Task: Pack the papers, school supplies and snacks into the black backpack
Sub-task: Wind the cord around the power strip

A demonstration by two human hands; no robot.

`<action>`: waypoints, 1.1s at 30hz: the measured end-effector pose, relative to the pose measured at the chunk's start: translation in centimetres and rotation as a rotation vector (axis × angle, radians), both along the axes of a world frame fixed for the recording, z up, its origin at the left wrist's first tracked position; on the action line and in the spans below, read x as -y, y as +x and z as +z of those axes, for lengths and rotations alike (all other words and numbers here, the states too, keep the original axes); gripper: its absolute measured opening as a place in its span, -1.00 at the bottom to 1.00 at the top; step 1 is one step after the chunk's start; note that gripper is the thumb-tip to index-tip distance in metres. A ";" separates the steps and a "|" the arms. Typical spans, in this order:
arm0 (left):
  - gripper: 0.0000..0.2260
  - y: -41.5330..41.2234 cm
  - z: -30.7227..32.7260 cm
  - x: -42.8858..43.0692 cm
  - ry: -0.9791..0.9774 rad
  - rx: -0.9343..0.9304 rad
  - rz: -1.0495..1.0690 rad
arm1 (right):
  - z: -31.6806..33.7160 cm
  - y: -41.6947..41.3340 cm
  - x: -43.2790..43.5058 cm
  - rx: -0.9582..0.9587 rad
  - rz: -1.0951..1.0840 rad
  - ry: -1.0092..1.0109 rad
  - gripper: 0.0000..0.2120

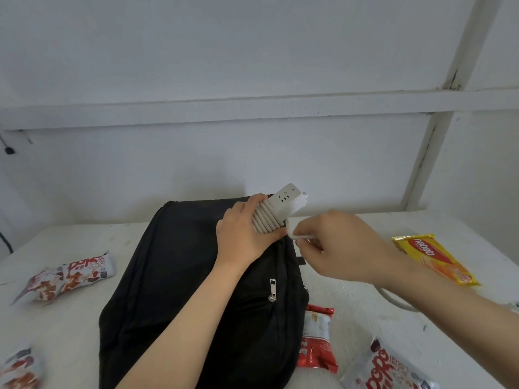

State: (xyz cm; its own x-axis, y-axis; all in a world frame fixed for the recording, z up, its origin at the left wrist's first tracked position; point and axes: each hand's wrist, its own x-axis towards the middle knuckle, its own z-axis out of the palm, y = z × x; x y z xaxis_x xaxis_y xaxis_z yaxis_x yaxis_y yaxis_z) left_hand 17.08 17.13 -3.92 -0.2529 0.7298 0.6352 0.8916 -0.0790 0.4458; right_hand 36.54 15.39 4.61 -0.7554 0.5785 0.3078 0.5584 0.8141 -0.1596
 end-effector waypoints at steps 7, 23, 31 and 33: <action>-0.38 -0.6 -0.2 0.3 0.002 -0.040 -0.131 | 3.5 -1.3 -1.5 0.106 0.138 0.225 -0.82; -0.42 -1.7 -1.3 0.9 0.193 -0.344 -0.262 | 5.2 -5.7 -11.1 -0.015 0.058 -0.406 -0.80; -0.50 -1.5 -1.1 1.4 0.220 -0.073 -0.280 | 1.8 -5.7 -13.2 -0.106 0.017 -0.853 -0.80; -0.51 -1.4 -0.9 1.6 0.236 0.029 -0.277 | 0.7 -5.4 -13.3 -0.180 0.035 -0.981 -0.88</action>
State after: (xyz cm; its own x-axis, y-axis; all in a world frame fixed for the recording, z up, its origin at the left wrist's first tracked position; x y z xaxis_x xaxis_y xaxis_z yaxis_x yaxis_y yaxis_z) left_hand 15.70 15.52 -4.81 -0.0868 0.6076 0.7895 0.8091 -0.4193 0.4117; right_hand 31.10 28.71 5.33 -0.7658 0.6164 -0.1832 0.4385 0.2923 -0.8499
